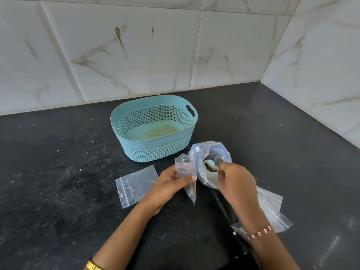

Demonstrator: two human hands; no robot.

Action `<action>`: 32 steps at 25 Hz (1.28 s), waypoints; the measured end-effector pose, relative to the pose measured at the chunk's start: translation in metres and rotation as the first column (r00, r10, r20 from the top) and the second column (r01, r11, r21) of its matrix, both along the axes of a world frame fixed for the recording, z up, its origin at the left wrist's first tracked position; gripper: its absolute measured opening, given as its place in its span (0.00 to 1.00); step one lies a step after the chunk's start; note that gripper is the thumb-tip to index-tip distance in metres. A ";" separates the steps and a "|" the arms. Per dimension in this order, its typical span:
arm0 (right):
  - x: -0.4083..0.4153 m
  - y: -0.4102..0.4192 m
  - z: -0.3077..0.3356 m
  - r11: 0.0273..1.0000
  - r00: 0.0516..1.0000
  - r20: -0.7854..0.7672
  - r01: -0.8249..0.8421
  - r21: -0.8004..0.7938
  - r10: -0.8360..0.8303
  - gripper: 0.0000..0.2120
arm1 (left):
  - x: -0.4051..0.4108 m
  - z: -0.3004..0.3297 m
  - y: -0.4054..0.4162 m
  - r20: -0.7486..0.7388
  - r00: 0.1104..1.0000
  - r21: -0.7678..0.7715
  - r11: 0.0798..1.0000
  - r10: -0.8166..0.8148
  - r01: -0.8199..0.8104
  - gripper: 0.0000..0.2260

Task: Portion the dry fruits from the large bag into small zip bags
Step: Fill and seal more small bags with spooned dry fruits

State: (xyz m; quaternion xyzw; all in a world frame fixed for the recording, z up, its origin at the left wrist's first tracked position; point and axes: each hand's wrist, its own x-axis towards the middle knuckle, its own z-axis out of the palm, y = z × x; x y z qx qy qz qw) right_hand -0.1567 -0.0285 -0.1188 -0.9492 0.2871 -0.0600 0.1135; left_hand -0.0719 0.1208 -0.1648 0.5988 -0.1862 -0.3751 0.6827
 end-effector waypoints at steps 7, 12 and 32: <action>0.001 -0.006 -0.007 0.925 0.967 0.184 0.097 0.366 -0.174 0.11 | -0.006 0.002 -0.010 -0.174 0.984 -0.157 0.988 -0.030 0.003 0.12; 0.001 -0.011 -0.004 0.746 0.938 0.162 0.130 0.654 -0.306 0.09 | -0.007 0.005 -0.015 -0.129 0.990 -0.139 0.990 -0.055 0.037 0.09; -0.028 -0.034 0.011 0.264 0.811 0.050 0.131 0.956 -0.582 0.08 | -0.006 0.004 -0.005 0.283 0.957 0.120 0.992 -0.059 0.026 0.15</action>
